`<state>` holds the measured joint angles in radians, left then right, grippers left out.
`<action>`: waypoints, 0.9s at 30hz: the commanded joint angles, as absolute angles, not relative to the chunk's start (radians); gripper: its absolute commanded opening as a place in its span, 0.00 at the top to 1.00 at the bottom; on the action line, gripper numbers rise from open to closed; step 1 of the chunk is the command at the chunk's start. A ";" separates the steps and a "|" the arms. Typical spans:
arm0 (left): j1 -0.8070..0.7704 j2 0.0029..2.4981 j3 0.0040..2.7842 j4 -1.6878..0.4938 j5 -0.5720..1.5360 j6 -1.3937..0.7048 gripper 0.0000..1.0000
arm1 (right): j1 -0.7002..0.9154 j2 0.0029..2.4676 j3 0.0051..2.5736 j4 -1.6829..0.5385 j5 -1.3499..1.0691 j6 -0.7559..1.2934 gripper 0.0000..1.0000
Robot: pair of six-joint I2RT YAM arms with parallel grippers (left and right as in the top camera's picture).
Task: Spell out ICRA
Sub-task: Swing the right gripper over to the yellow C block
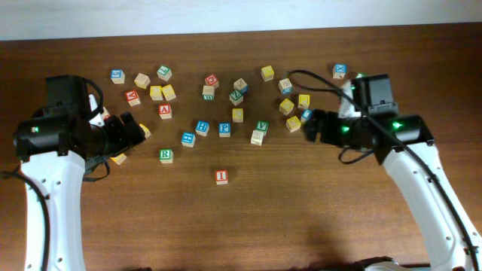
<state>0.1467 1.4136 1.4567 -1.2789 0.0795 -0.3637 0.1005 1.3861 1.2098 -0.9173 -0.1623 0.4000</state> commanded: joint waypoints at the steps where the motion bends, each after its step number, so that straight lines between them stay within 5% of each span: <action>1: 0.152 1.398 1.466 -1.278 0.090 -0.374 0.01 | -0.044 1.387 1.229 -0.941 0.054 0.533 0.02; 6: 0.152 1.398 1.466 -1.278 0.090 -0.374 0.01 | -0.218 1.388 1.229 -0.989 -0.018 0.533 0.02; 27: 0.152 1.398 1.466 -1.212 0.094 -0.383 0.01 | -0.216 1.388 1.229 -0.995 -0.018 0.533 0.02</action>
<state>0.1467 1.4136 1.4567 -1.2221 0.0795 -0.3637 -0.2134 1.3865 1.2102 -0.9955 -0.0158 0.5247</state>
